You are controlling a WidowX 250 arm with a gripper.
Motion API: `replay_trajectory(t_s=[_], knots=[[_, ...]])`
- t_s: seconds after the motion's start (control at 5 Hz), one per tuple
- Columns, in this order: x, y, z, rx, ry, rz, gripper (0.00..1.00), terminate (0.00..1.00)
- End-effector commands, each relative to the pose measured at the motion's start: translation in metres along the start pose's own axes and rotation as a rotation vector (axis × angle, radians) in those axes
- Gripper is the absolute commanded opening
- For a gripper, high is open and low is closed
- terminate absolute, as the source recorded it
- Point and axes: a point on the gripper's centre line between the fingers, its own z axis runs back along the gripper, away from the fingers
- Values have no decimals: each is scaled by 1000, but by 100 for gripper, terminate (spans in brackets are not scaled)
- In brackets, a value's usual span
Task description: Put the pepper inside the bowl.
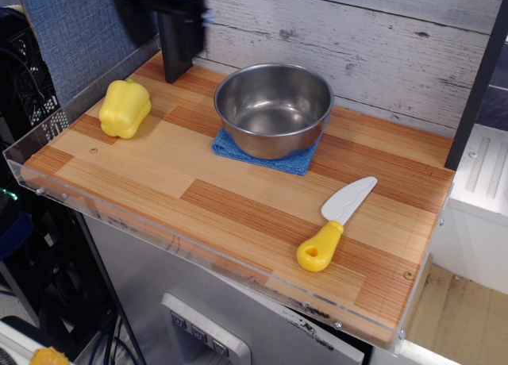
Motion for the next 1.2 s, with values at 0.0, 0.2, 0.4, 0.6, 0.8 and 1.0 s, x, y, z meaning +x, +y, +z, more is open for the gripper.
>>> replay_trajectory(t_s=[0.0,0.2,0.4,0.6,0.8,1.0], knots=[[-6,54,-43,-6,125,79,100,0],[-13,48,-60,2,188,80,100,0],[-12,33,-67,12,201,70,100,0],[-10,26,-71,33,217,71,100,0],[-8,26,-72,61,196,87,100,0],[-11,30,-71,72,178,105,100,0]])
